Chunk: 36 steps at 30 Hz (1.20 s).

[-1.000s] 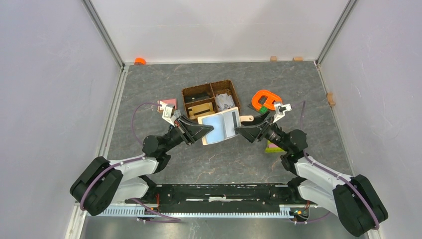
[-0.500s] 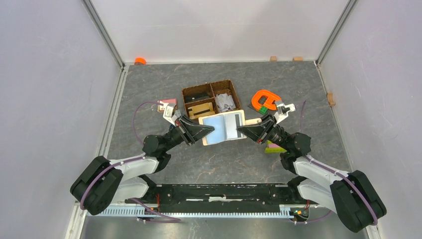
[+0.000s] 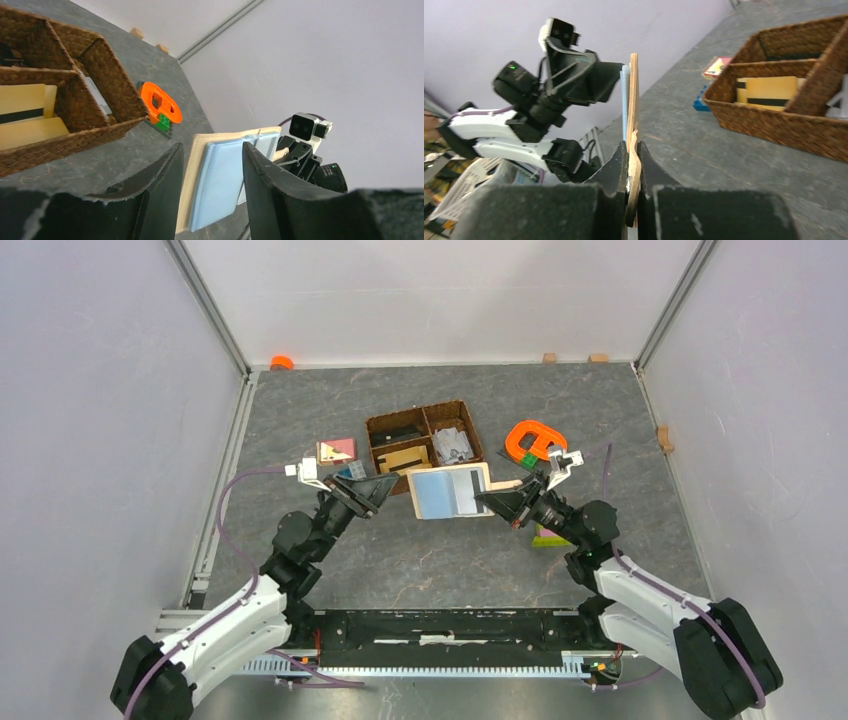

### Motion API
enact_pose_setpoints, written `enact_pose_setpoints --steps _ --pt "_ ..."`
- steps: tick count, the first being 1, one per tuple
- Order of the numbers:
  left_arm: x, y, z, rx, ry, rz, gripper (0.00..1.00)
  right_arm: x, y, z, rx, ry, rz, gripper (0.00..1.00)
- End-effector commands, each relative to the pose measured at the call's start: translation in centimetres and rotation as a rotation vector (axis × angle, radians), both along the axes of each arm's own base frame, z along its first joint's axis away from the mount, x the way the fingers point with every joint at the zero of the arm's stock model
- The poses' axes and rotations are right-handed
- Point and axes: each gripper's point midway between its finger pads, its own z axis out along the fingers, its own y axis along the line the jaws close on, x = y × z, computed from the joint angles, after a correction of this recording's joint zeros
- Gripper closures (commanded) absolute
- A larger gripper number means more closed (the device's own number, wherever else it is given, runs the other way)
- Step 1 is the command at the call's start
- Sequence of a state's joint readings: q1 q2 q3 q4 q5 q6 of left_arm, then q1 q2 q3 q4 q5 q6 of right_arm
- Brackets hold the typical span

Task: Take the credit cards out of the card holder
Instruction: Remove the credit card from the card holder.

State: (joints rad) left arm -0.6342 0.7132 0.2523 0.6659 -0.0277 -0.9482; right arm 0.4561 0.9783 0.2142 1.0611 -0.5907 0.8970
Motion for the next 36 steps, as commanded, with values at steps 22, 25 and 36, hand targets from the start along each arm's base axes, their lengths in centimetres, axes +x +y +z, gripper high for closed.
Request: enact_pose_setpoints --steps 22,25,36 --pt "-3.9 -10.5 -0.4 0.224 -0.152 -0.480 0.79 0.0 1.8 -0.3 -0.049 -0.010 0.051 1.00" --pt "-2.7 -9.1 -1.2 0.257 -0.103 -0.376 0.79 0.1 1.7 -0.2 -0.051 -0.016 0.039 1.00" --pt "-2.8 -9.1 -1.6 0.252 -0.105 -0.391 0.80 -0.3 1.3 0.3 -0.024 -0.031 0.029 1.00"
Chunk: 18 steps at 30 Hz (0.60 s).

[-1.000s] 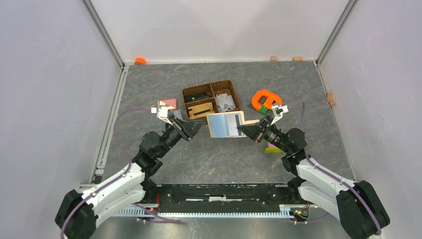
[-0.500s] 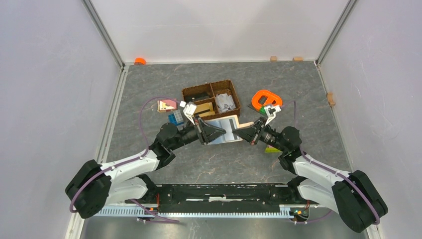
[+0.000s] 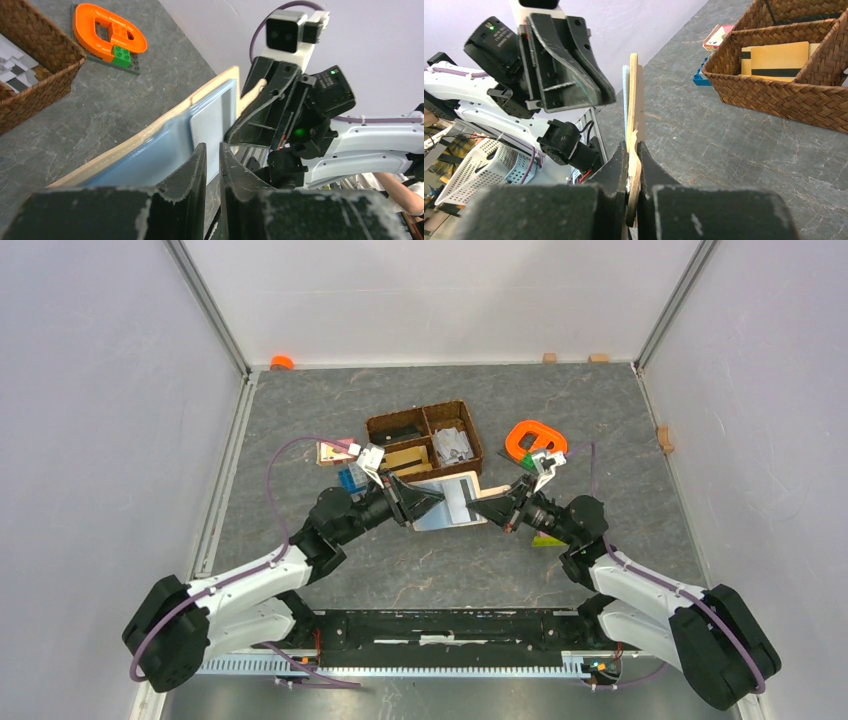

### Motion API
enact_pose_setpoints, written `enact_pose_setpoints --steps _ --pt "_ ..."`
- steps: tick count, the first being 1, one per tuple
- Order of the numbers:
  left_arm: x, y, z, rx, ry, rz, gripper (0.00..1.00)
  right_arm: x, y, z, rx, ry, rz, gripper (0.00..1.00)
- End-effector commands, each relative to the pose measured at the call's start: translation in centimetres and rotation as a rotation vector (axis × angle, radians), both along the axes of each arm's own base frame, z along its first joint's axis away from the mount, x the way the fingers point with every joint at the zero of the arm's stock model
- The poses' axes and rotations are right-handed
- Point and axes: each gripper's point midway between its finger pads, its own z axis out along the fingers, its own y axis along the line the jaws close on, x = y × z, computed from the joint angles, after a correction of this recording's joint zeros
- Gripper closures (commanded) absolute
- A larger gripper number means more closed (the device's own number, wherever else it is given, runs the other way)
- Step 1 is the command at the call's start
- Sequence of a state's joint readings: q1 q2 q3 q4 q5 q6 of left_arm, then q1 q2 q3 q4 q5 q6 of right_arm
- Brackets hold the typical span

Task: Take the credit cards out of the card holder
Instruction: Remove the credit card from the card holder.

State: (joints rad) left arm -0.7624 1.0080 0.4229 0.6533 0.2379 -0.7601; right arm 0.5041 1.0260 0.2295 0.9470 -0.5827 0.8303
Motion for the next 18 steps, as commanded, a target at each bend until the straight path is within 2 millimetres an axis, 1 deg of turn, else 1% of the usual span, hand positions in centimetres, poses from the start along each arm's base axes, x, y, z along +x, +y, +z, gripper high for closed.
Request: enact_pose_setpoints --steps 1,4,8,15,18 --pt "-0.2 -0.8 0.5 -0.007 -0.050 -0.051 0.80 -0.3 0.0 3.6 0.080 -0.102 0.007 1.00" --pt "-0.5 -1.4 0.5 -0.015 -0.050 -0.092 0.80 -0.7 0.0 3.9 0.100 -0.097 0.020 1.00" --pt "-0.7 -1.8 0.4 -0.024 -0.051 -0.116 0.79 -1.0 0.0 4.3 0.120 -0.093 0.033 1.00" --pt "-0.6 -1.8 0.3 -0.029 -0.043 -0.113 0.71 -1.4 0.0 4.3 0.145 -0.069 0.049 1.00" --pt "-0.5 -1.8 0.2 -0.038 -0.031 -0.110 0.70 -1.5 0.0 4.4 0.162 -0.057 0.060 1.00"
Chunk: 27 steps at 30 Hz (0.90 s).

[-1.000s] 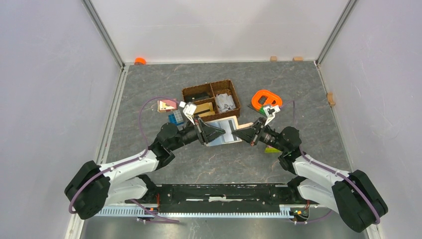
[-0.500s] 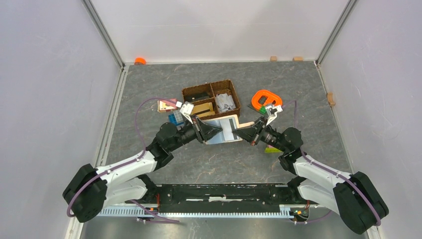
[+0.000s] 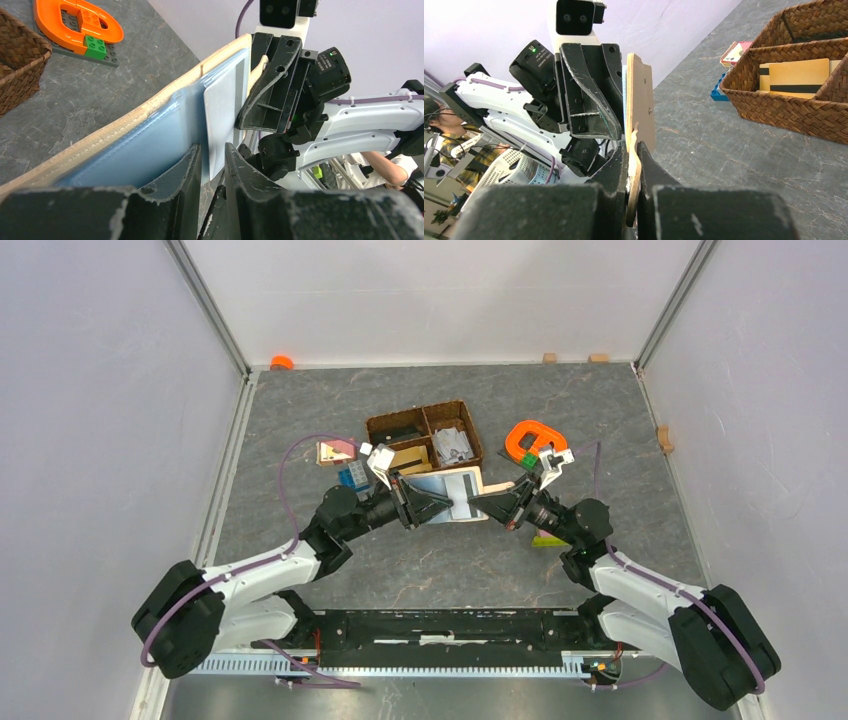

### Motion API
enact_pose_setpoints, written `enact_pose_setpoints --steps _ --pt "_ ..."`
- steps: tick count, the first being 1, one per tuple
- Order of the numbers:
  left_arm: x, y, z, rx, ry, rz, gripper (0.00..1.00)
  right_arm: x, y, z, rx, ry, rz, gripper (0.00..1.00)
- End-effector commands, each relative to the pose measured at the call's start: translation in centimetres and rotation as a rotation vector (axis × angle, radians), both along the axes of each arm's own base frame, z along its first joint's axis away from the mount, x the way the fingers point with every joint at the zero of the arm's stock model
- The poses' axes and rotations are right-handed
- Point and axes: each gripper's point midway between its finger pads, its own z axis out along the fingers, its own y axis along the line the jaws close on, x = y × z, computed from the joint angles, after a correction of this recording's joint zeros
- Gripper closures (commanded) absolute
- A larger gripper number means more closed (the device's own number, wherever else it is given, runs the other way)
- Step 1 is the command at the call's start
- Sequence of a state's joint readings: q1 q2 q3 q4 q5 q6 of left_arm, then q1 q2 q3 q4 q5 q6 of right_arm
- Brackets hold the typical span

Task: Take the credit cards out of the card holder
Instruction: Remove the credit card from the card holder.

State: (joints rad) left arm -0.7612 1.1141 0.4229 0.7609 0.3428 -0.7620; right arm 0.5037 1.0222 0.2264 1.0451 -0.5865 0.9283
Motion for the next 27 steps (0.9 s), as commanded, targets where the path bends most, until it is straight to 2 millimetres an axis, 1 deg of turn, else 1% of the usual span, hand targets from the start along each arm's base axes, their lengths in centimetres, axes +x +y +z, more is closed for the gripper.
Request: enact_pose_setpoints --steps 1,10,13,16,19,22,23,24,27 --pt "0.2 -0.2 1.3 -0.048 -0.021 -0.011 0.70 -1.1 0.0 2.1 0.077 -0.052 0.044 1.00" --pt "0.3 -0.5 1.2 -0.075 0.009 -0.040 0.71 -1.5 0.3 2.1 0.098 -0.032 0.086 1.00" --pt "-0.1 -0.5 1.9 -0.113 -0.004 -0.071 0.73 -1.5 0.4 2.1 0.097 -0.033 0.092 1.00" --pt "-0.5 -0.3 2.5 -0.152 -0.015 -0.094 0.77 -1.3 0.3 1.9 0.093 -0.026 0.088 1.00" --pt "-0.5 0.3 3.1 -0.201 -0.015 -0.097 0.87 -1.3 0.2 1.9 0.092 -0.030 0.086 1.00" --pt "-0.7 0.5 3.7 -0.250 -0.020 -0.133 0.96 -1.1 0.1 1.9 0.092 -0.030 0.083 0.96" --pt "-0.8 0.3 3.7 -0.257 -0.015 -0.152 0.98 -1.1 0.0 1.8 0.093 -0.028 0.084 0.94" --pt "-1.0 0.2 4.0 -0.266 -0.021 -0.172 0.98 -1.1 0.0 1.8 0.095 -0.027 0.084 0.93" --pt "-1.1 -0.2 3.9 -0.274 -0.008 -0.205 0.98 -1.2 0.0 1.9 0.104 -0.025 0.096 0.88"
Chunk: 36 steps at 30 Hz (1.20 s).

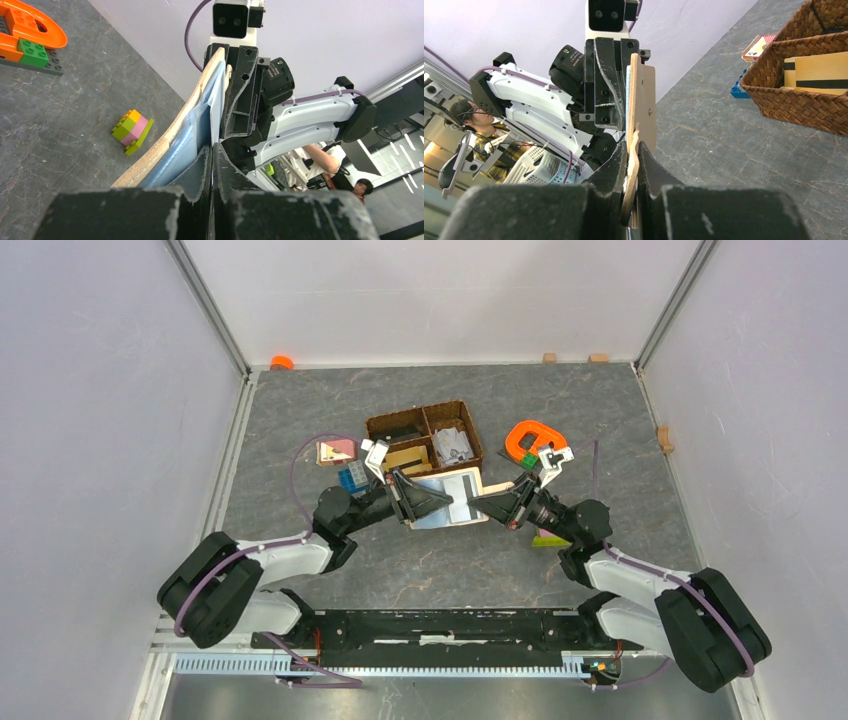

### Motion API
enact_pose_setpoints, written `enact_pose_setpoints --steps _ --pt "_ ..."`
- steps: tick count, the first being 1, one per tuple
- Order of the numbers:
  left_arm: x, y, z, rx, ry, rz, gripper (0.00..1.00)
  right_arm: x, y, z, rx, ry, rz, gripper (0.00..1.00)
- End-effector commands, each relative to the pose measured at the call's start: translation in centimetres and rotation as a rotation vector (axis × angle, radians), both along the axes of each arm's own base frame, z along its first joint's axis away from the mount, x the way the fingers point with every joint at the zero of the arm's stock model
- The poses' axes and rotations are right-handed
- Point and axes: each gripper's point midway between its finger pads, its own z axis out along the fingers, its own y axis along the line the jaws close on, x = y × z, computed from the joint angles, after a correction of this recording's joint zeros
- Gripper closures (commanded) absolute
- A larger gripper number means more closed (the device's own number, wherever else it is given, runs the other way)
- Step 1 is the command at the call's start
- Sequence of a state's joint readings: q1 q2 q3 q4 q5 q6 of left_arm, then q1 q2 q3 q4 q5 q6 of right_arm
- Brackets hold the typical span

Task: Take the credit cards out of the card holder
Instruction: Remove the credit card from the card holder.

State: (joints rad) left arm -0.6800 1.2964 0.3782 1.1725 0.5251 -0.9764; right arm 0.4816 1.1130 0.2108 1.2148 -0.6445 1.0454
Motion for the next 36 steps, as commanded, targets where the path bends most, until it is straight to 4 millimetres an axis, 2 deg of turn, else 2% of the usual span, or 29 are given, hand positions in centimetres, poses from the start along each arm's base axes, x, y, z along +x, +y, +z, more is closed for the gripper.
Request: enact_pose_setpoints --steps 1,7,12,16,26,34,36 --pt "-0.9 -0.1 2.5 -0.096 -0.041 -0.072 0.98 -0.7 -0.1 1.5 0.045 -0.062 0.037 0.86" --pt "-0.2 0.1 1.9 -0.066 -0.019 -0.038 0.98 -0.7 -0.6 1.6 0.068 -0.053 0.028 0.76" --pt "0.5 0.4 1.2 -0.028 -0.004 0.008 0.98 0.1 -1.5 1.1 0.067 -0.040 -0.031 0.90" --pt "0.5 0.4 1.2 -0.026 -0.002 0.008 0.98 0.1 -1.6 1.0 0.064 -0.038 -0.034 1.00" --pt "0.7 0.8 1.2 -0.024 -0.004 0.031 0.98 0.2 -2.3 1.0 0.085 -0.034 -0.060 1.00" --pt "0.7 0.3 1.0 -0.020 0.010 0.001 0.97 0.0 -2.2 1.3 0.096 -0.035 -0.033 1.00" --pt "0.7 0.2 1.0 -0.020 0.010 -0.004 0.97 -0.2 -2.1 1.5 0.100 -0.042 -0.020 0.96"
